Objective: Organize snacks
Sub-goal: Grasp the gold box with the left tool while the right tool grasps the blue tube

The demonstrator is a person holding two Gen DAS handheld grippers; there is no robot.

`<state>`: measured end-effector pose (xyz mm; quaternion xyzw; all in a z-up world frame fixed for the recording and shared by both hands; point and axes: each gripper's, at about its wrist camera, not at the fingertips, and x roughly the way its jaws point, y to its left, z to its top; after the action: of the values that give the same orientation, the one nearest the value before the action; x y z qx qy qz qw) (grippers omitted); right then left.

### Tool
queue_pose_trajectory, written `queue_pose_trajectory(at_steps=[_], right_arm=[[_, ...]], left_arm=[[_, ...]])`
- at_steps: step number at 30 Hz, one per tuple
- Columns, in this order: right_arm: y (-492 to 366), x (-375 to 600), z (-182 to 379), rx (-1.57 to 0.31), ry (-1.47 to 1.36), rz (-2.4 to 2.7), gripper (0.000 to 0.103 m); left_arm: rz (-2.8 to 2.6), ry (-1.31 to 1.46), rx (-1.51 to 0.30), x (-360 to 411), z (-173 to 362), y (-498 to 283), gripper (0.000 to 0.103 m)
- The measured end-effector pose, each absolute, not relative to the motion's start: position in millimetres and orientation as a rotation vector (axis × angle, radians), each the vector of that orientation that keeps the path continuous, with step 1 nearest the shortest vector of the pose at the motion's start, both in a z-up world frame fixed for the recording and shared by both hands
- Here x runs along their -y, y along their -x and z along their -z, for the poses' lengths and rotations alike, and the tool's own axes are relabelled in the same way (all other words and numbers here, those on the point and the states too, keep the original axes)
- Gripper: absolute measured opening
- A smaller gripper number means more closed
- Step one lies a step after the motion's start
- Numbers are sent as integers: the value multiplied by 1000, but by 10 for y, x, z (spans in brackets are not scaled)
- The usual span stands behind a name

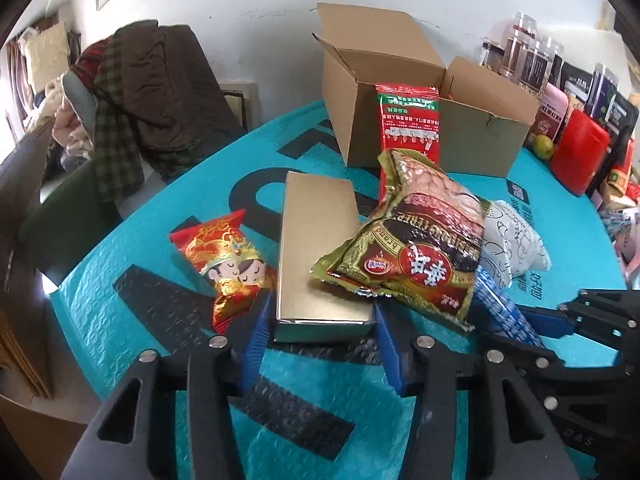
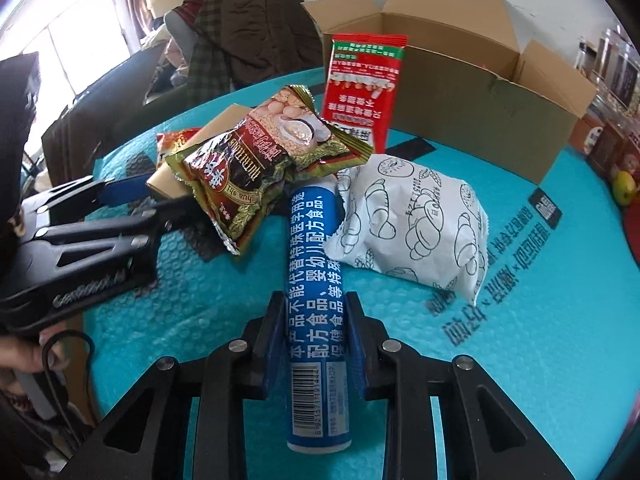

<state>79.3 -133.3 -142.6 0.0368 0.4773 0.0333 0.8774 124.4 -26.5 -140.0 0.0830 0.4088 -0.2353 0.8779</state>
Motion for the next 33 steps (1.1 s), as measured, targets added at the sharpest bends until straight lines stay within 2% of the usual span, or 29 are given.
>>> queue_pose_trajectory(at_steps=[24,33], right_arm=[[-18,1627,1356,-974,-107,-36,28],[174,1713,1416,-988,-93,9,29]], left_arm=[[610,-187,-977,245,1263,-251,46],[572,-205,-1047,367,1465,-311,46]])
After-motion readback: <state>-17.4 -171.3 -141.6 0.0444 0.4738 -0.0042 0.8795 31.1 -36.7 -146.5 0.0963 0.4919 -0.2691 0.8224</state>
